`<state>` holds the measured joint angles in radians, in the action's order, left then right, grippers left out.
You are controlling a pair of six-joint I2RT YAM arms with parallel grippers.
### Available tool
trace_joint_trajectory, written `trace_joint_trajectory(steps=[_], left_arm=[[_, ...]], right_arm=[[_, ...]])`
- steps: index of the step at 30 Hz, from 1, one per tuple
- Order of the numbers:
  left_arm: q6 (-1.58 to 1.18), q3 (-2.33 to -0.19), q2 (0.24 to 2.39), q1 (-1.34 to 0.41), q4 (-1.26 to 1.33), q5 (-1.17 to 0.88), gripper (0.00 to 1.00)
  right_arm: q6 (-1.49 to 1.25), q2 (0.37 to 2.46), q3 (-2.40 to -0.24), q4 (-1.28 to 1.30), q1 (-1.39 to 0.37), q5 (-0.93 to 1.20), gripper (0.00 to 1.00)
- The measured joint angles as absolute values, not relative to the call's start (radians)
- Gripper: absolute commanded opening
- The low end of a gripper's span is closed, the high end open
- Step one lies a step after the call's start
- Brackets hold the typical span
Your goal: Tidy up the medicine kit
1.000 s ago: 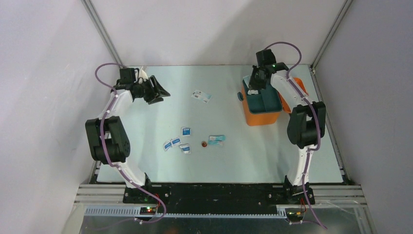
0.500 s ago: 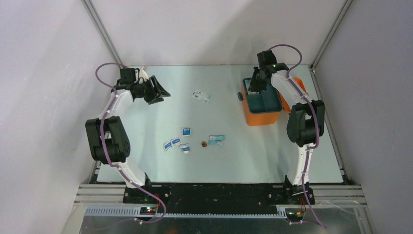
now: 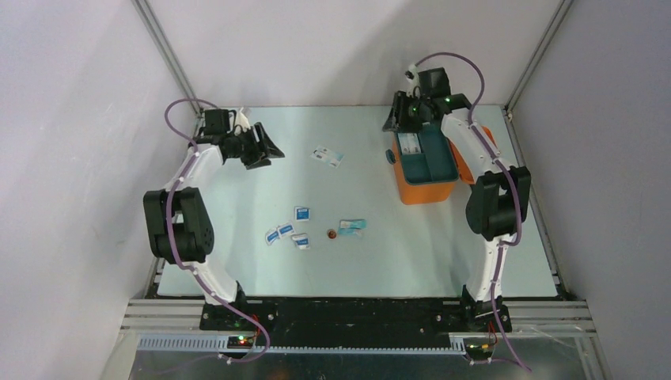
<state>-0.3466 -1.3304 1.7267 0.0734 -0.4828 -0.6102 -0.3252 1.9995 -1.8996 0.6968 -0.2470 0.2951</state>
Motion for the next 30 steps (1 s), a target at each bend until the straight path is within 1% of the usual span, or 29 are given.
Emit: trace_joint_trajectory(steps=[4, 8, 13, 17, 21, 30], left_arm=[[-0.341, -1.361, 1.751, 0.044, -0.485, -0.576, 0.68], [-0.341, -1.386, 1.775, 0.019, -0.484, -0.553, 0.69], [-0.341, -1.379, 1.768, 0.017, -0.484, -0.550, 0.70], [-0.339, -1.322, 1.712, 0.041, -0.490, -0.540, 0.70], [-0.336, -1.284, 1.645, 0.067, -0.502, -0.526, 0.69], [-0.331, -1.243, 1.607, 0.073, -0.510, -0.529, 0.70]], right_arm=[[-0.178, 2.049, -2.020, 0.654, -0.292, 0.435, 0.54], [-0.008, 2.178, -2.192, 0.637, -0.371, 0.514, 0.62], [0.185, 2.348, -2.293, 0.639, -0.483, 0.474, 0.75], [0.302, 2.482, -2.315, 0.629, -0.554, 0.385, 0.81], [0.381, 2.543, -2.282, 0.586, -0.589, 0.338, 0.82], [0.532, 2.543, -2.207, 0.471, -0.594, 0.305, 0.84]])
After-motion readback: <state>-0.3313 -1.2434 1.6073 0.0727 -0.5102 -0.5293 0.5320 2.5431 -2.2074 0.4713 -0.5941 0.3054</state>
